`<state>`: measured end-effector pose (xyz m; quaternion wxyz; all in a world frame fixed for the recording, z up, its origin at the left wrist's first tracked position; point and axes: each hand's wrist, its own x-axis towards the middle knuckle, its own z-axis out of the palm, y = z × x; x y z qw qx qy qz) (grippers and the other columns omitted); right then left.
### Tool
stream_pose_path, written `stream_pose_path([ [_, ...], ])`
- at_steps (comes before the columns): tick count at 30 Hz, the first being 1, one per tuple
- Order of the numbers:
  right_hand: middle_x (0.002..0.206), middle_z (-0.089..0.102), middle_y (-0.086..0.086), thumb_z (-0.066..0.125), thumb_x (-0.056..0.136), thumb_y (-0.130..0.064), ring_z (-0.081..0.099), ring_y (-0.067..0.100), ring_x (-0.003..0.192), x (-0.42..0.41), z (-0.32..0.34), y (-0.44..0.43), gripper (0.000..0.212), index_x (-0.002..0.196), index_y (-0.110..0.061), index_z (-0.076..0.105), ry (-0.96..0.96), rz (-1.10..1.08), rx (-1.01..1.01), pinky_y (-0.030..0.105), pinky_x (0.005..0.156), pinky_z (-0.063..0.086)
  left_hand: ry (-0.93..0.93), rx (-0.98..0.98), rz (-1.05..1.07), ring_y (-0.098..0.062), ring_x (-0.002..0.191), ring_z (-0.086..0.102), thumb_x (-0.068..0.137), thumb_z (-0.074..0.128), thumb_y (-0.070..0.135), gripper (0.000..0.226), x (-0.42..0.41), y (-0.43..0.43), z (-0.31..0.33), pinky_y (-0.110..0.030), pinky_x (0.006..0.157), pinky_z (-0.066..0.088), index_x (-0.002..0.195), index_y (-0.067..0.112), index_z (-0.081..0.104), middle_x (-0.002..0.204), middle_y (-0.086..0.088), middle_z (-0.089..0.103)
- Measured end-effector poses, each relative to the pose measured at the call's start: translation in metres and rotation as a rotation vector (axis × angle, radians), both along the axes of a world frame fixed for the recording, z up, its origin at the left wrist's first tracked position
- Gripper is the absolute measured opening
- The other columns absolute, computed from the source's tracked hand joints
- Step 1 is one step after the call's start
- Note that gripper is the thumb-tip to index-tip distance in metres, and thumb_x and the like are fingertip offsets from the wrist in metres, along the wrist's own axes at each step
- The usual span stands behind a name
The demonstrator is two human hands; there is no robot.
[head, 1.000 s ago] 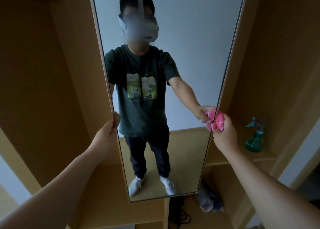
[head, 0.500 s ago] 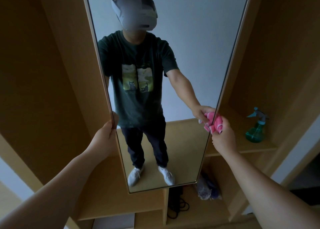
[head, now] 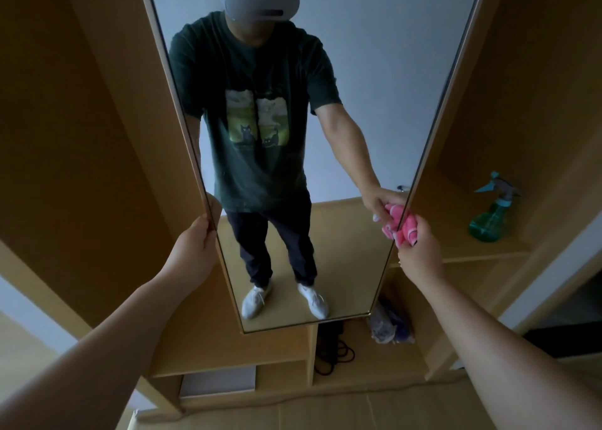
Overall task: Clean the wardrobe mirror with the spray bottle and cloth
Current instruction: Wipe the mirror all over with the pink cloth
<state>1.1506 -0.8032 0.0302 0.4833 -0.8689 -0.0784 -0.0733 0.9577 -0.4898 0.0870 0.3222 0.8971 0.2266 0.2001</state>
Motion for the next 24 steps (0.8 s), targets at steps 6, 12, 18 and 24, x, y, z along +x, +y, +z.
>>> stream_pose_path([
  [6,0.101,0.060,-0.004,0.059,0.094,-0.013,0.060,0.018,0.089,0.001,-0.024,0.000,0.042,0.134,-0.017,0.048,0.031,0.020,-0.004,0.026,0.067,0.046,-0.003,0.015,0.005,-0.024,0.061,0.053,0.100,0.040,0.013,0.012,-0.002,0.003,-0.005,-0.033,0.051,0.042,0.095,0.008,0.049,0.077,-0.013,0.057],
  [12,0.091,0.059,-0.007,0.059,0.094,-0.018,0.061,0.017,0.080,0.001,-0.044,-0.001,0.035,0.129,-0.018,0.051,0.044,0.007,-0.052,0.034,0.067,0.051,-0.043,0.019,0.007,-0.021,0.059,0.051,0.100,0.040,0.012,0.011,-0.004,0.000,-0.010,-0.032,0.050,0.041,0.094,0.009,0.049,0.073,-0.010,0.056],
  [18,0.096,0.063,-0.002,0.060,0.092,-0.013,0.060,0.017,0.079,0.005,-0.064,-0.002,0.040,0.131,-0.019,0.050,0.079,-0.002,-0.065,0.027,0.059,0.046,-0.076,-0.054,-0.008,-0.019,0.063,0.051,0.101,0.039,0.016,0.012,-0.005,0.001,-0.021,-0.030,0.056,0.041,0.099,0.014,0.050,0.075,-0.003,0.055],
  [24,0.091,0.060,-0.004,0.059,0.091,-0.008,0.063,0.023,0.081,0.002,-0.087,-0.001,0.044,0.132,-0.019,0.049,0.135,-0.021,-0.050,0.040,0.067,0.055,0.092,-0.146,-0.015,-0.024,0.123,0.051,0.101,0.040,0.020,0.039,-0.015,0.014,-0.072,-0.036,0.101,0.039,0.139,0.012,0.043,0.131,-0.008,0.056],
])
